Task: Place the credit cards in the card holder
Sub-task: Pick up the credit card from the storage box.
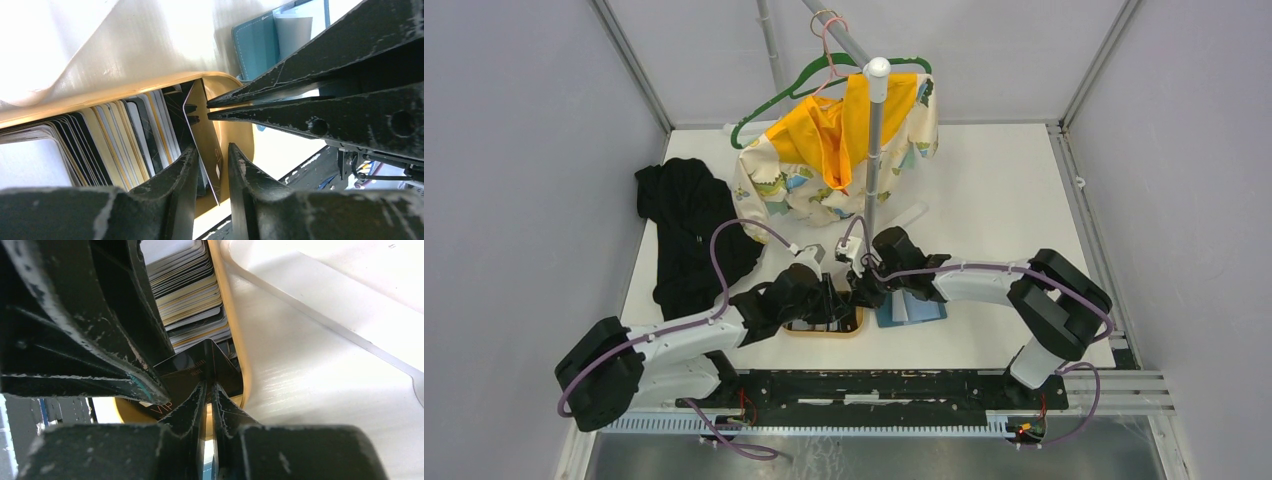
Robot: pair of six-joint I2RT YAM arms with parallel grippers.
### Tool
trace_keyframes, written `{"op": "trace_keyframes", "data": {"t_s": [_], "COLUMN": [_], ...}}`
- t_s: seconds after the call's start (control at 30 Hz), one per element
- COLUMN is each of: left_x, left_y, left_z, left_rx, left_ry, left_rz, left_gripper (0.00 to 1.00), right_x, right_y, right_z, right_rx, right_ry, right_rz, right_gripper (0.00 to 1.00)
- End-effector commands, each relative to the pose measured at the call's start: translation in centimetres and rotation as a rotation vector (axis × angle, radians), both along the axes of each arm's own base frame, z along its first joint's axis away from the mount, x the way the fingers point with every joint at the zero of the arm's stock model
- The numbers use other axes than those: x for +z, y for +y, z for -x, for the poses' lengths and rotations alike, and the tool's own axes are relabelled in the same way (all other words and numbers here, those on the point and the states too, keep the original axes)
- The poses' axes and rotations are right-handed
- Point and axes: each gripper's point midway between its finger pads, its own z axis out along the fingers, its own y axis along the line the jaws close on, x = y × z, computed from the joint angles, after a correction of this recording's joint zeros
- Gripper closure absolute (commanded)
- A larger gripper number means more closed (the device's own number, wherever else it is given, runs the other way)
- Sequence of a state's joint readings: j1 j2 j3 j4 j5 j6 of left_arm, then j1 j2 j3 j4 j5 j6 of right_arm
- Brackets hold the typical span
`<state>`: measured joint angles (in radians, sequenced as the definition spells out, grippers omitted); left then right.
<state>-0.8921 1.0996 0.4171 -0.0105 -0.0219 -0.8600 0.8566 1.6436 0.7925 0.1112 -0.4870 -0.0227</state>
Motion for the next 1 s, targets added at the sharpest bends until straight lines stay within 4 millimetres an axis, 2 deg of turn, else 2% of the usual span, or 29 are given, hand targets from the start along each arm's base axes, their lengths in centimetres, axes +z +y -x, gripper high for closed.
{"op": "trace_keyframes", "data": {"t_s": [0.0, 0.1, 0.23, 0.27, 0.4, 0.67, 0.8, 0.97], "left_x": [1.8, 1.7, 1.4, 1.5, 2.3, 4.7, 6.9, 10.9], "left_y": [-1.2, -1.2, -0.5, -0.2, 0.7, 2.0, 1.6, 0.2], "left_z": [-1.4, -1.8, -1.8, -1.8, -1.7, -1.5, -1.4, -1.0], "left_rx": [0.021, 0.033, 0.049, 0.055, 0.070, 0.049, 0.008, -0.074], "left_ry": [-0.044, -0.050, -0.047, -0.051, -0.075, -0.170, -0.261, -0.424], "left_rz": [0.031, 0.013, -0.033, -0.040, -0.052, -0.035, 0.032, 0.201], "left_gripper": [0.67, 0.75, 0.97, 0.98, 0.98, 0.98, 0.98, 0.98], "right_x": [0.6, 0.8, 2.2, 2.9, 5.7, 10.5, 13.2, 15.0], "right_y": [0.4, 0.4, 0.5, 0.5, 0.2, -1.8, -3.2, -5.0], "right_z": [-0.2, -0.2, -0.5, -0.6, -0.3, 2.3, 3.0, 4.1], "right_rx": [0.000, 0.003, 0.024, 0.034, 0.120, 0.421, 0.480, 0.526], "right_ry": [0.016, 0.017, -0.022, -0.045, -0.137, -0.351, -0.444, -0.507], "right_rz": [-0.034, -0.041, -0.065, -0.076, -0.134, -0.244, -0.338, -0.469], "right_gripper": [0.87, 0.87, 0.87, 0.86, 0.71, 0.55, 0.43, 0.19]}}
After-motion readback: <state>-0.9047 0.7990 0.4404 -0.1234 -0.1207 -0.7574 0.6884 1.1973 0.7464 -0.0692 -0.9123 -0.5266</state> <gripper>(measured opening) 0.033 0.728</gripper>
